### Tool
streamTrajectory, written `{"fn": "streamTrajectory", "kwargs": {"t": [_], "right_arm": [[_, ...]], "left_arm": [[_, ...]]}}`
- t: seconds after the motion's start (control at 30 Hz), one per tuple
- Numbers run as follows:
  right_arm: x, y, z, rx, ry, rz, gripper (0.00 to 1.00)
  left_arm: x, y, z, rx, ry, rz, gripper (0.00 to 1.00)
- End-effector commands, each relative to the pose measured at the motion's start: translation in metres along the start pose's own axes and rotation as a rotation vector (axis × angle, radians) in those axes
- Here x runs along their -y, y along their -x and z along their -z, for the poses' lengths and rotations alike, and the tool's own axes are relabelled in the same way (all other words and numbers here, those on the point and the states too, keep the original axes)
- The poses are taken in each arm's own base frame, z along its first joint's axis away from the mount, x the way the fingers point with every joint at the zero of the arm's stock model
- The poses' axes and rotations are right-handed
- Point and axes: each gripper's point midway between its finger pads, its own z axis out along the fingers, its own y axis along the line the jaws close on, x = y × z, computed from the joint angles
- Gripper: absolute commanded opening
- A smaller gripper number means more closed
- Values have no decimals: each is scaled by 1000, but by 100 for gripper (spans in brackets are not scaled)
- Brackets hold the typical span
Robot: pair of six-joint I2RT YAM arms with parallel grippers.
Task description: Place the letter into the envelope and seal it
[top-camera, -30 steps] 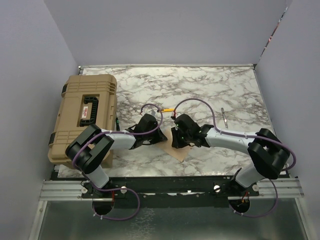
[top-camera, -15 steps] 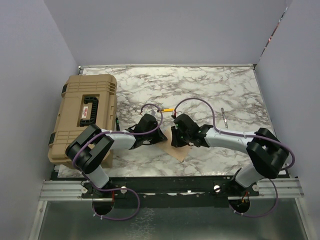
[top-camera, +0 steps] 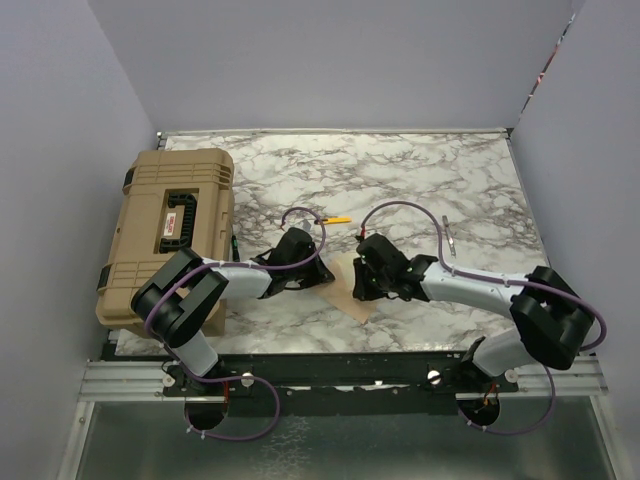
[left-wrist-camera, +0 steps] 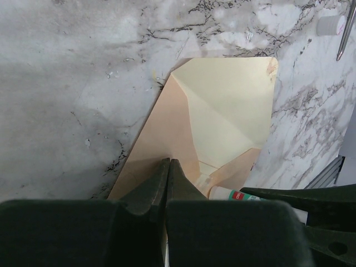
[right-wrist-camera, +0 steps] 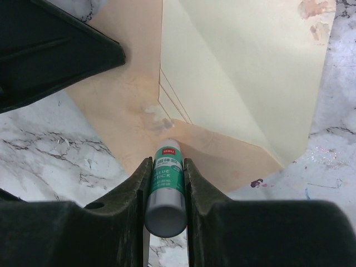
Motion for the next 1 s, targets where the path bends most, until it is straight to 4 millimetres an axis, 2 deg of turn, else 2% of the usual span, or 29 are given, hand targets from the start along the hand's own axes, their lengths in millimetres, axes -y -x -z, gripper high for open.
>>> {"fn": "streamTrajectory", "kwargs": {"t": [0.0, 0.17, 0.27, 0.5, 0.53, 0.57, 0.63, 0.77, 0.9, 0.97], "right_arm": [[12, -14, -8, -56, -52, 25, 1], [-4, 9, -22, -19, -11, 77, 1], [-8, 15, -22, -12, -1, 85, 1], [-2, 12, 9, 25, 0, 49, 1], [-2, 24, 29, 77, 11, 21, 1], [-1, 30, 37, 106, 14, 7, 1], [6, 41, 46, 137, -1, -30, 1], [37, 58, 54, 188, -40, -151, 1], [74, 75, 53, 254, -18, -329, 1], [90, 82, 51, 277, -4, -408, 1]], "left_arm": [[-46, -25, -2, -85, 153, -16, 0], [-44, -24, -3, -84, 151, -17, 0], [-42, -22, -4, -82, 146, -17, 0], [-40, -20, -4, -82, 145, -27, 0], [-40, -20, -5, -84, 148, -35, 0], [-40, -19, -5, -83, 148, -37, 0], [-37, -19, -5, -88, 142, -43, 0], [-23, -14, -3, -90, 107, -61, 0], [-12, -7, 1, -84, 82, -99, 0], [-8, -5, 3, -88, 75, -116, 6]]}}
